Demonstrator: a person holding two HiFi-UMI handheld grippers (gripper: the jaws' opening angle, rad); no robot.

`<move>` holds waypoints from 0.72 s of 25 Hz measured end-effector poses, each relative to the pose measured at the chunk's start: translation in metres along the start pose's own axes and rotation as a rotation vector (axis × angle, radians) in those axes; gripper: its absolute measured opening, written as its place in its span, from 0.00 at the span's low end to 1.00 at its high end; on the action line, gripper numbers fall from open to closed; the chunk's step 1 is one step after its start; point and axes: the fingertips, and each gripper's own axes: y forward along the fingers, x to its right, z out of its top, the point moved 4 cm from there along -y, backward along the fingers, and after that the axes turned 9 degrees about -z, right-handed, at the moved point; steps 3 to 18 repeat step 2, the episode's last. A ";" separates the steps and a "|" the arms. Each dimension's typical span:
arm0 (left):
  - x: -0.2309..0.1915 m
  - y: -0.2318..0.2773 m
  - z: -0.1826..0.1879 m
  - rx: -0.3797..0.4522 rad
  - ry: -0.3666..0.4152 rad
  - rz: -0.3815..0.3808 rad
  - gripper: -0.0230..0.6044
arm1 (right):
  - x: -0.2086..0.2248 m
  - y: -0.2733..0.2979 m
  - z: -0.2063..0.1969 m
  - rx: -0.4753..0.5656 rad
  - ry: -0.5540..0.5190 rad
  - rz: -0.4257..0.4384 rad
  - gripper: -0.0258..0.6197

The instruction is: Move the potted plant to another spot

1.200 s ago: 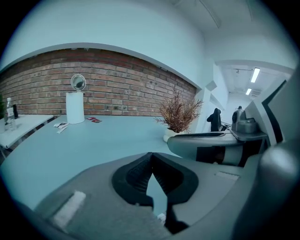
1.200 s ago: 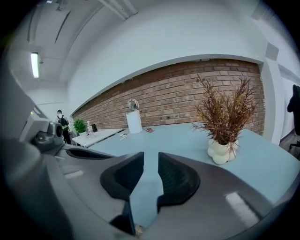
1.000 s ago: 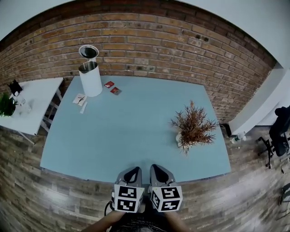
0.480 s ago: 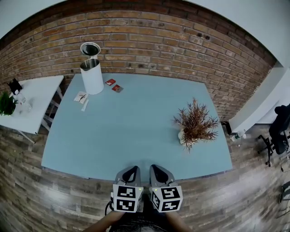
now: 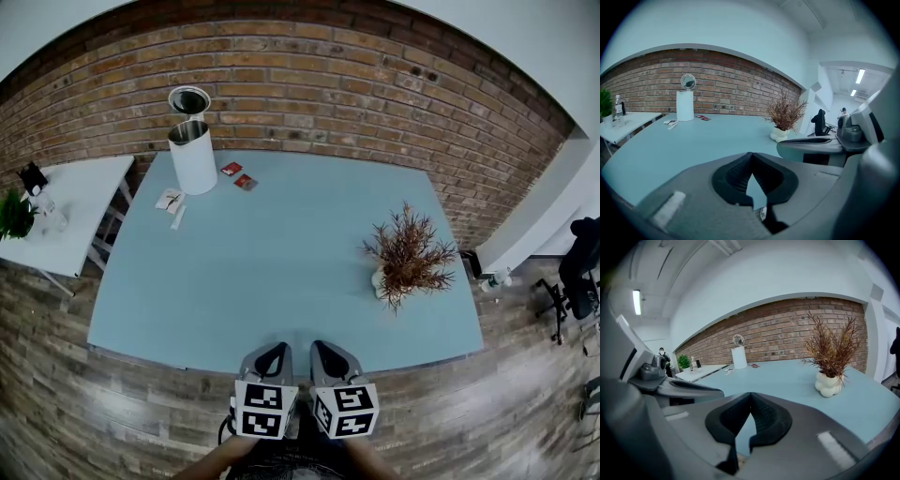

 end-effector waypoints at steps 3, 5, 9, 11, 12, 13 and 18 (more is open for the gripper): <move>-0.001 0.000 0.000 -0.001 -0.001 0.001 0.03 | 0.000 0.001 0.000 -0.001 0.001 0.001 0.05; -0.001 0.000 0.000 -0.001 -0.001 0.001 0.03 | 0.000 0.001 0.000 -0.001 0.001 0.001 0.05; -0.001 0.000 0.000 -0.001 -0.001 0.001 0.03 | 0.000 0.001 0.000 -0.001 0.001 0.001 0.05; -0.001 0.000 0.000 -0.001 -0.001 0.001 0.03 | 0.000 0.001 0.000 -0.001 0.001 0.001 0.05; -0.001 0.000 0.000 -0.001 -0.001 0.001 0.03 | 0.000 0.001 0.000 -0.001 0.001 0.001 0.05; -0.001 0.000 0.000 -0.001 -0.001 0.001 0.03 | 0.000 0.001 0.000 -0.001 0.001 0.001 0.05; -0.001 0.000 0.000 -0.001 -0.001 0.001 0.03 | 0.000 0.001 0.000 -0.001 0.001 0.001 0.05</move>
